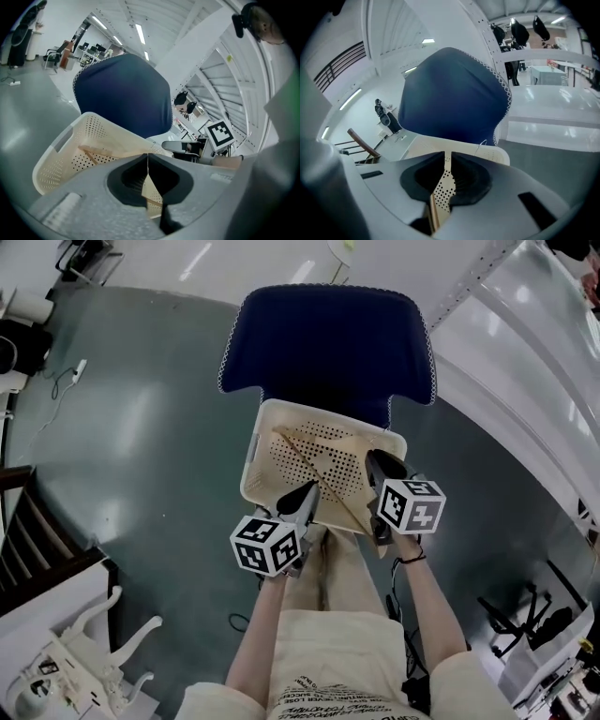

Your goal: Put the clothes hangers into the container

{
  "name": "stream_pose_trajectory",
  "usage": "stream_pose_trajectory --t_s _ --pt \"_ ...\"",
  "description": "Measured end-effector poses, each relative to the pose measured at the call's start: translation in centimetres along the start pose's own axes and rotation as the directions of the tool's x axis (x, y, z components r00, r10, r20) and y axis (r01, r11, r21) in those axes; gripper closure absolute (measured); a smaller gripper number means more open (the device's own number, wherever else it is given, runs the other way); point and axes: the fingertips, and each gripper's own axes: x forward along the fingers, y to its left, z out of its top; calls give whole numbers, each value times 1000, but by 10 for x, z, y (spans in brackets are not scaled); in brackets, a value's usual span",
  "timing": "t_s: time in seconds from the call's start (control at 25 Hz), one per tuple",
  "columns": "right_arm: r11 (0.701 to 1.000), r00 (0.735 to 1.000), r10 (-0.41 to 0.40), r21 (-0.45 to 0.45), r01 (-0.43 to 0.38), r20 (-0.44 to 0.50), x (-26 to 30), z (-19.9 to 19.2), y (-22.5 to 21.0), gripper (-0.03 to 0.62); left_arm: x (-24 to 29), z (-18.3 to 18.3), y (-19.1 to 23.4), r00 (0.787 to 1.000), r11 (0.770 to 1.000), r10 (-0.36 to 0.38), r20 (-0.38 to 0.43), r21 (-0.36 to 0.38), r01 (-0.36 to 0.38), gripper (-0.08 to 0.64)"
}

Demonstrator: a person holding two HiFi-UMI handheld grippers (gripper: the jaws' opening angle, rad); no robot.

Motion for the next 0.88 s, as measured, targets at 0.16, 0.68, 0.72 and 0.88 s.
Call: stream_pose_trajectory --t_s 0.16,0.68,0.72,0.88 --pt "996 999 39 -80 -39 2 -18 10 20 575 -15 24 -15 998 997 -7 64 74 2 537" --pt "964 980 135 -250 -94 149 -101 75 80 588 -78 108 -72 973 953 -57 224 304 -14 537" --pt "964 976 143 -247 -99 167 -108 80 85 588 -84 113 -75 970 950 -59 237 311 -18 537" --pt "951 951 190 -285 -117 245 -138 107 103 588 -102 138 -94 953 935 -81 291 353 -28 537"
